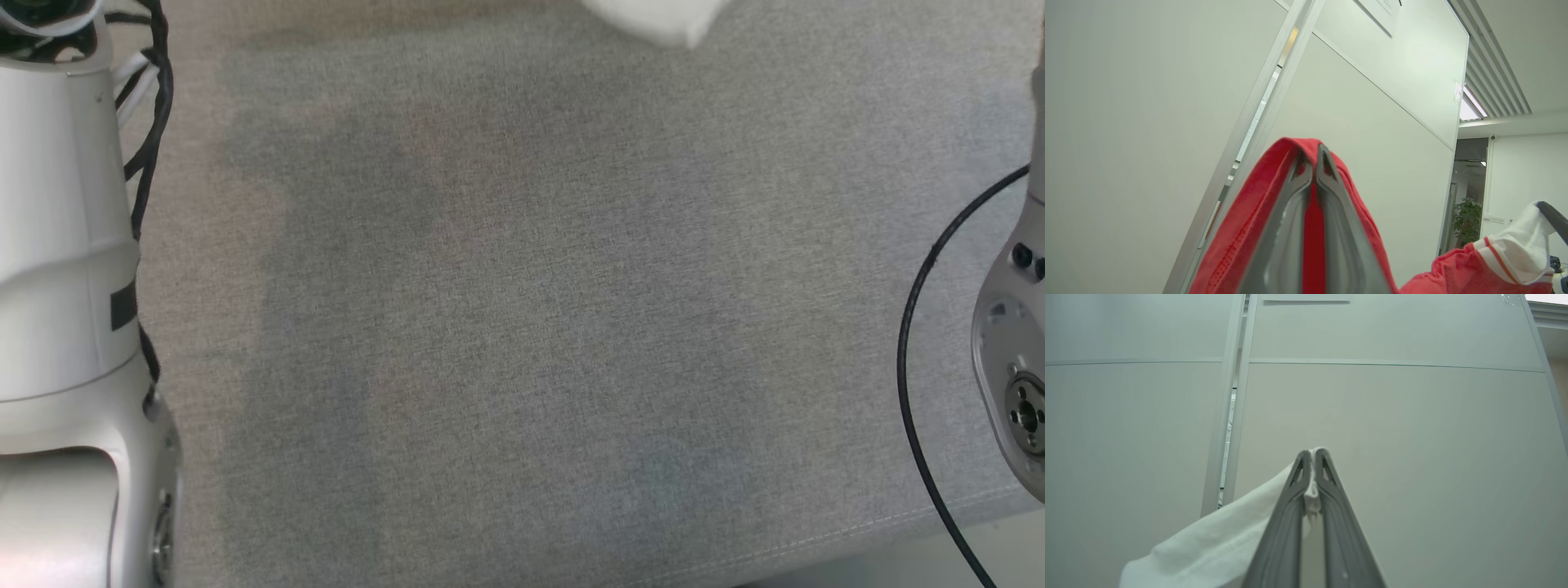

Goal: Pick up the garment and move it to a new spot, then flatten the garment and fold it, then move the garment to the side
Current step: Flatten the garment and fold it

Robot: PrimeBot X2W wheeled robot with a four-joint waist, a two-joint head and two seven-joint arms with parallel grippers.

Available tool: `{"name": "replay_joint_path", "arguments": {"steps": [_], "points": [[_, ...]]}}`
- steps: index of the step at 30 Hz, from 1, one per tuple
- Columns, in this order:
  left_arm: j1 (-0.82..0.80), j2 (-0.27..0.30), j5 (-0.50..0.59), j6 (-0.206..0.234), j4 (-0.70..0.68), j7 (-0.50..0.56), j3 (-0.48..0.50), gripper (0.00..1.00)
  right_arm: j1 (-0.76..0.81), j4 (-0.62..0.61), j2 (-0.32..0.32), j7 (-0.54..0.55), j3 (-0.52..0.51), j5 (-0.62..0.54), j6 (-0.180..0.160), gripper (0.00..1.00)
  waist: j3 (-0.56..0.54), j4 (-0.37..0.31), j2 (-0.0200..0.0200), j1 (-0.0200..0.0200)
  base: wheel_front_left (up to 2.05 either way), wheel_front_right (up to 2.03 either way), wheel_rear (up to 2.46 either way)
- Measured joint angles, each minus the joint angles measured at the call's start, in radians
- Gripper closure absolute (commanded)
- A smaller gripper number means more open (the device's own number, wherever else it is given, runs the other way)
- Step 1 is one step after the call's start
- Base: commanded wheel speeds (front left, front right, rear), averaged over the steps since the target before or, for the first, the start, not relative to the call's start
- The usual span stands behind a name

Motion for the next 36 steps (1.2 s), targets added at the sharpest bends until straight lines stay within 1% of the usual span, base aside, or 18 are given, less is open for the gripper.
{"name": "replay_joint_path", "arguments": {"steps": [3, 4, 6, 8, 10, 11, 14, 16, 19, 21, 23, 24, 28, 30, 33, 36], "points": [[0.009, -0.036, 0.026, -0.016, -0.060, 0.000, 0.032, 1.00, -0.004, -0.086, -0.007, -0.001, 0.017, -0.030, 0.000, 1.00, 0.031, 0.001, 0.0000, 0.0000, 0.00, 0.00, 0.00], [0.024, -0.040, 0.026, -0.018, -0.067, 0.000, 0.022, 1.00, 0.010, -0.093, -0.017, -0.001, 0.024, -0.038, 0.000, 1.00, 0.039, 0.002, 0.0000, 0.0000, 0.00, 0.00, 0.00], [0.085, -0.036, 0.015, -0.018, -0.067, 0.000, -0.029, 1.00, 0.075, -0.091, -0.040, -0.001, 0.039, -0.040, 0.000, 1.00, 0.054, 0.004, 0.0000, 0.0000, 0.00, 0.00, 0.00], [0.151, -0.021, 0.008, -0.018, -0.050, 0.000, -0.077, 1.00, 0.146, -0.068, -0.067, -0.001, 0.075, -0.037, 0.000, 1.00, 0.060, 0.008, 0.0000, 0.0000, 0.00, 0.00, 0.00], [0.222, 0.004, -0.026, -0.018, -0.028, 0.000, -0.117, 1.00, 0.226, -0.041, -0.097, -0.001, 0.122, -0.030, 0.000, 1.00, 0.055, 0.010, 0.0000, 0.0000, 0.00, 0.00, 0.00], [0.248, 0.014, -0.037, -0.018, -0.020, 0.000, -0.135, 1.00, 0.255, -0.035, -0.108, -0.001, 0.129, -0.017, 0.001, 1.00, 0.050, 0.011, 0.0000, 0.0000, 0.00, 0.00, 0.00], [0.345, 0.033, -0.098, -0.018, 0.002, 0.000, -0.186, 1.00, 0.367, -0.015, -0.156, -0.001, 0.178, 0.050, 0.000, 1.00, 0.027, 0.016, 0.0000, 0.0000, 0.00, 0.00, 0.00], [0.409, 0.050, -0.125, -0.018, 0.009, 0.000, -0.221, 1.00, 0.443, -0.011, -0.179, 0.019, 0.192, 0.106, 0.000, 1.00, 0.008, 0.018, 0.0000, 0.0000, 0.00, 0.00, 0.00], [0.509, 0.082, -0.183, -0.018, 0.019, 0.000, -0.264, 1.00, 0.566, -0.043, -0.206, 0.105, 0.202, 0.207, 0.000, 1.00, -0.028, 0.020, 0.0000, -0.0001, 0.00, 0.00, 0.00], [0.578, 0.106, -0.214, -0.018, 0.025, 0.000, -0.285, 1.00, 0.670, -0.081, -0.217, 0.195, 0.202, 0.266, 0.000, 1.00, -0.055, 0.022, 0.0000, 0.0000, 0.00, 0.00, 0.00], [0.641, 0.128, -0.233, -0.018, 0.030, 0.000, -0.295, 1.00, 0.769, -0.109, -0.219, 0.285, 0.197, 0.313, 0.000, 1.00, -0.081, 0.022, 0.0000, -0.0001, 0.00, 0.00, 0.00], [0.675, 0.135, -0.239, -0.018, 0.032, 0.000, -0.294, 1.00, 0.822, -0.129, -0.213, 0.311, 0.181, 0.326, 0.000, 1.00, -0.094, 0.022, 0.0000, -0.0001, 0.00, 0.00, 0.00], [0.779, 0.154, -0.246, -0.018, 0.057, 0.000, -0.346, 1.00, 0.995, -0.177, -0.194, 0.475, 0.127, 0.344, -0.001, 1.00, -0.142, 0.021, 0.0000, -0.0001, 0.00, 0.00, 0.00], [0.826, 0.160, -0.260, -0.018, 0.077, 0.000, -0.353, 1.00, 1.088, -0.201, -0.163, 0.552, 0.089, 0.339, -0.001, 1.00, -0.166, 0.022, 0.0000, -0.0001, 0.00, 0.00, 0.00], [0.881, 0.158, -0.275, -0.018, 0.109, 0.000, -0.342, 1.00, 1.183, -0.253, -0.132, 0.643, 0.043, 0.320, -0.001, 1.00, -0.198, 0.024, 0.0000, -0.0001, 0.00, 0.00, 0.00], [0.929, 0.148, -0.290, -0.018, 0.140, 0.000, -0.311, 1.00, 1.271, -0.307, -0.092, 0.721, 0.006, 0.299, -0.001, 1.00, -0.225, 0.028, 0.0000, -0.0001, 0.00, 0.00, 0.00]]}}
